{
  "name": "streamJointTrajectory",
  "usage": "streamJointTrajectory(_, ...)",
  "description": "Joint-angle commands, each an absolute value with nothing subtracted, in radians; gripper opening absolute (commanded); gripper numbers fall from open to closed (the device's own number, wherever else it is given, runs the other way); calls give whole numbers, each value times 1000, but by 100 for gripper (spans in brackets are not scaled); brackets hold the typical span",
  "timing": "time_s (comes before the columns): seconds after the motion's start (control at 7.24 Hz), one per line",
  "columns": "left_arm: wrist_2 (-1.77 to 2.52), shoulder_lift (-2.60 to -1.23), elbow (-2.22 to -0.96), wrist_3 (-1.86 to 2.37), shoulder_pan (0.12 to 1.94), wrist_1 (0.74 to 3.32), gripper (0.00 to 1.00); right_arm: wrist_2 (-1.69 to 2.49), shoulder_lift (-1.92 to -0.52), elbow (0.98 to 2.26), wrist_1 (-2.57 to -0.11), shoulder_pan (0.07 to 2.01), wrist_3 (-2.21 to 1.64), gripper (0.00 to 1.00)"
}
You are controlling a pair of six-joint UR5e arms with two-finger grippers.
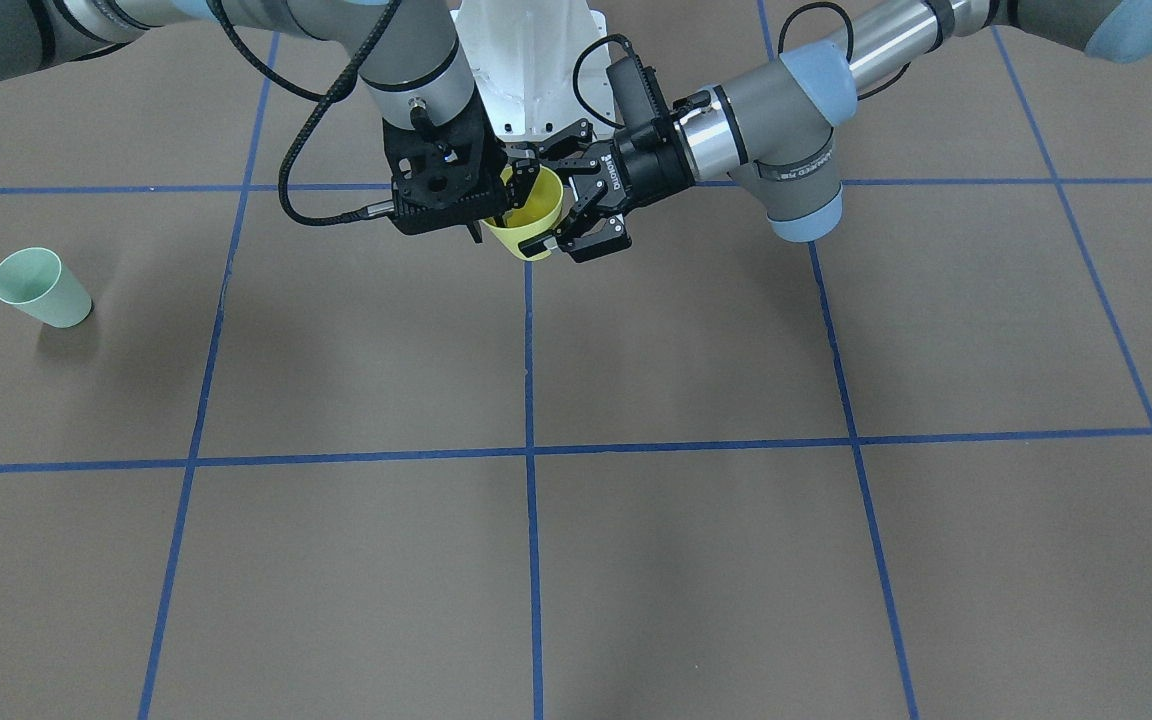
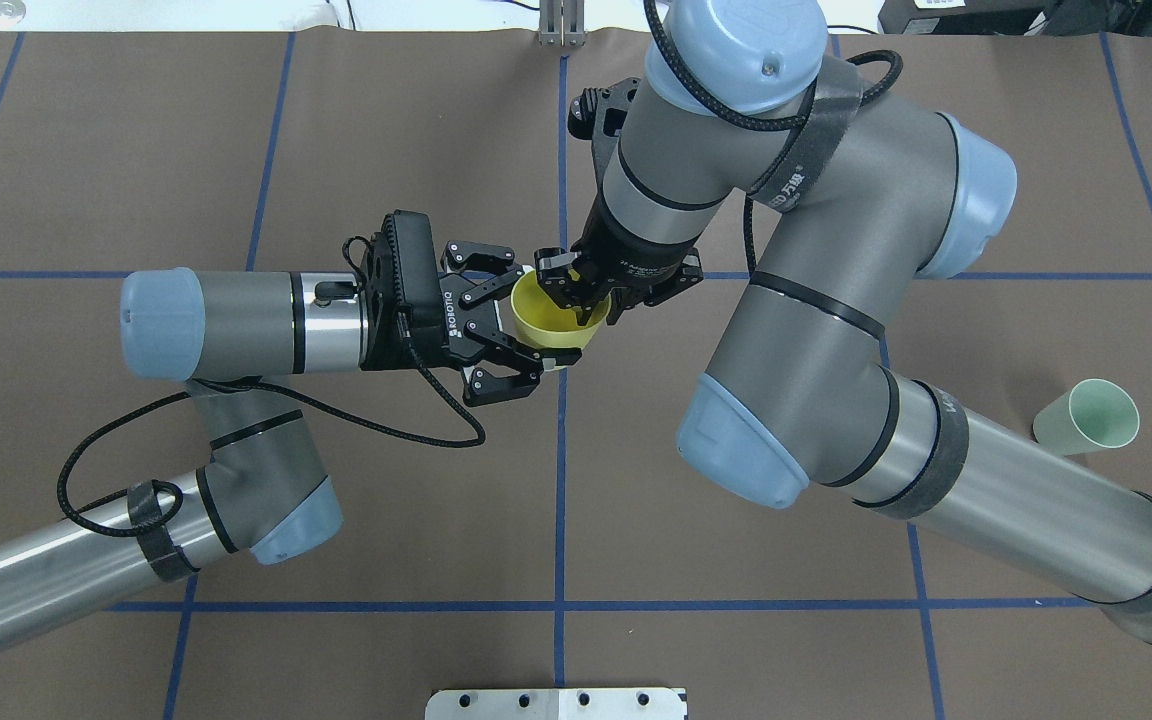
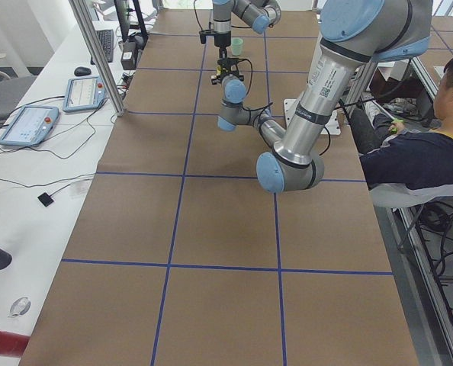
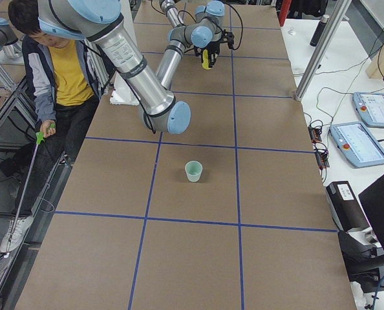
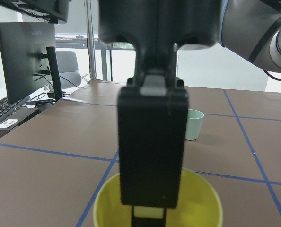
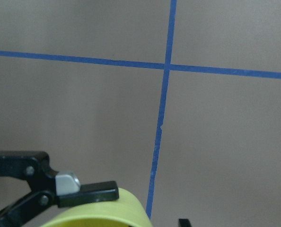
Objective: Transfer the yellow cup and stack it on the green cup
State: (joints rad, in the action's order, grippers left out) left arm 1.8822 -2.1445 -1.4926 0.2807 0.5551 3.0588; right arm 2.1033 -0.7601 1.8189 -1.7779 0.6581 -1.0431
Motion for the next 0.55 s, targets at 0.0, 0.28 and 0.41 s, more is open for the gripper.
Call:
streamJointTrajectory(0.0, 1882, -2145, -1493, 281, 555, 3059, 0, 2103, -759, 1819, -1778, 658, -1045, 34)
streamJointTrajectory(0.28, 1882, -2145, -1494, 281, 555, 3059, 8, 2100, -758, 1821, -1778, 658, -1045, 0)
streamJointTrajectory(0.41, 1881, -2146, -1494, 279, 557, 3059, 58, 2095, -758, 1822, -1778, 658, -1045, 0)
